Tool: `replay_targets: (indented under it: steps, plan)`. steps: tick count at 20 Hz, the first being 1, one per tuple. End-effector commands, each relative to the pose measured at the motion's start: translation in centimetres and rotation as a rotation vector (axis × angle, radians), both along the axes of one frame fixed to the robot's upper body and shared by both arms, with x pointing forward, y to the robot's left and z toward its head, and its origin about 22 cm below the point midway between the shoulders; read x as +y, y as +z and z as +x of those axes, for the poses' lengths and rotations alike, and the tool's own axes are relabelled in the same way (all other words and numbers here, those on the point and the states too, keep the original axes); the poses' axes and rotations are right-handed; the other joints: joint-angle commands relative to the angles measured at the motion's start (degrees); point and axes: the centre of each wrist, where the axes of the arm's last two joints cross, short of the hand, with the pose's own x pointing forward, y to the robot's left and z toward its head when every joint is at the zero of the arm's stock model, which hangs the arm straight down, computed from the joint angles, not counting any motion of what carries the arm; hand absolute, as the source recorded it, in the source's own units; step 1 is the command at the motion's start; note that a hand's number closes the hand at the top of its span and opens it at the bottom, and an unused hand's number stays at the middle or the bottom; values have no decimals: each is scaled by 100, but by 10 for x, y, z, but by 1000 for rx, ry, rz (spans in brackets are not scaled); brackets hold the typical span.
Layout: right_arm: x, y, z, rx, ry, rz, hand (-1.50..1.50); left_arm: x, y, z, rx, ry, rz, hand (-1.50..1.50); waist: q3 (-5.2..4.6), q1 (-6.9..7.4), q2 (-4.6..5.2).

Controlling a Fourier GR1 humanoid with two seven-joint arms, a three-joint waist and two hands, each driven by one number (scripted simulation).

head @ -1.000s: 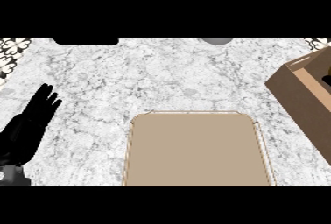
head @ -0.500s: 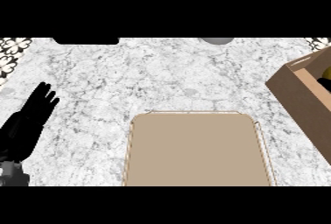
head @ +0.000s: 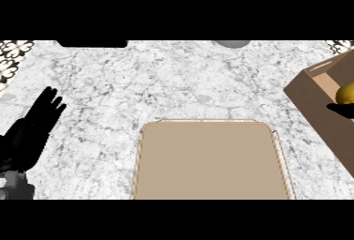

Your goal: Pick the lemon from the tray and place it in the cardboard box

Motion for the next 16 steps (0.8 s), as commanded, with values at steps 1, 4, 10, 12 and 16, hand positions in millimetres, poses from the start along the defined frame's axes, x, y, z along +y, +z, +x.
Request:
replay_targets:
  steps: [1,4,10,12,16]
  plan:
    - [-11,-14,-5,37,59,87,-150,5,2,-1,2,2,-19,0,10,-22,-3]
    - [-13,-25,-5,-71,86,97,-150,-5,8,5,-10,5,-7,0,11,-24,1]
    - [-24,0,-18,-480,-16,320,-150,3,-9,-2,7,32,-3,0,13,-175,-17]
    - [-31,-3,-24,-551,-71,377,-150,2,10,-11,0,0,-9,0,19,-75,-36]
    - [-67,26,-51,-650,-79,471,-150,1,-10,-14,7,2,-11,0,9,-116,-24]
